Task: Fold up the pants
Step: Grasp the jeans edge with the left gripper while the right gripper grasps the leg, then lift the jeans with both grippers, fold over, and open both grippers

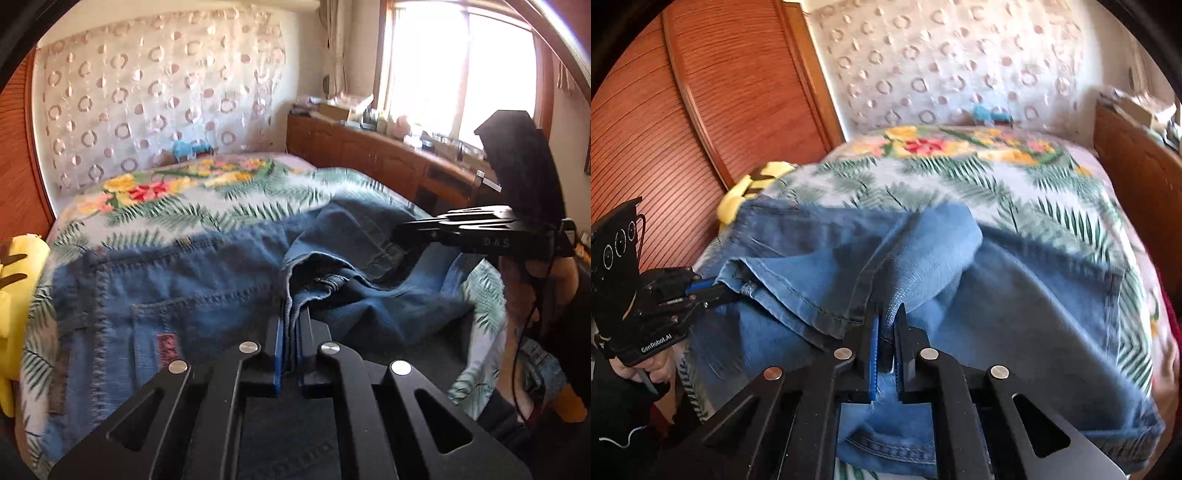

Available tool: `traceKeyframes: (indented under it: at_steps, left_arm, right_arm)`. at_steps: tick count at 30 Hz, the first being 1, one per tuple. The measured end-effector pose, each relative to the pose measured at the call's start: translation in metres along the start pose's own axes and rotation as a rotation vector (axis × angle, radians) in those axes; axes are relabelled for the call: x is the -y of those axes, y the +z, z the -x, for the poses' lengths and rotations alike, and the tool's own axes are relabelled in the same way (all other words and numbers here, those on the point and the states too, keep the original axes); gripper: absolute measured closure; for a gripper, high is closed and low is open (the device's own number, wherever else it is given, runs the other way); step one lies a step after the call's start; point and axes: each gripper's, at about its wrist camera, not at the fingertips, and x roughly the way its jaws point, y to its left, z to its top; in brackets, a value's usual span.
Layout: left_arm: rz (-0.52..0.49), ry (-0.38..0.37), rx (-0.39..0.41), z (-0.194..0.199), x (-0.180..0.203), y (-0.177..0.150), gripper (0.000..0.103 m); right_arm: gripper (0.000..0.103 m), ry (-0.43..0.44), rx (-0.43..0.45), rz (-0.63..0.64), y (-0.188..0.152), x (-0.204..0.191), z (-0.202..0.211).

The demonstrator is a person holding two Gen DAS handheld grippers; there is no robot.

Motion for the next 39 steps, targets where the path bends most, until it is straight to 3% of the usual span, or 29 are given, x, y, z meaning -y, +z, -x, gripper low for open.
traceKeyframes:
  at_steps: [8, 13, 17, 22, 28, 39]
  left_arm:
    - [0.073, 0.072, 0.151, 0.079, -0.025, 0.006, 0.097]
    - [0.111, 0.127, 0.156, 0.099, -0.050, -0.006, 0.097]
    - [0.140, 0.166, 0.139, 0.105, -0.067, -0.022, 0.097]
    - [0.183, 0.194, 0.119, 0.103, -0.087, -0.037, 0.097]
    - [0.221, 0.227, 0.070, 0.089, -0.109, -0.053, 0.097]
    - [0.260, 0.280, 0.002, 0.077, -0.124, -0.072, 0.093]
  right_arm:
    - [0.098, 0.078, 0.139, 0.117, 0.047, -0.051, 0.037]
    - [0.098, 0.126, 0.172, 0.173, 0.067, -0.090, 0.035]
    - [0.098, 0.156, 0.152, 0.201, 0.072, -0.119, 0.018]
    - [0.098, 0.166, 0.115, 0.223, 0.093, -0.125, -0.021]
    - [0.098, 0.141, 0.050, 0.256, 0.127, -0.142, -0.074]
    - [0.098, 0.077, -0.067, 0.265, 0.144, -0.173, -0.124]
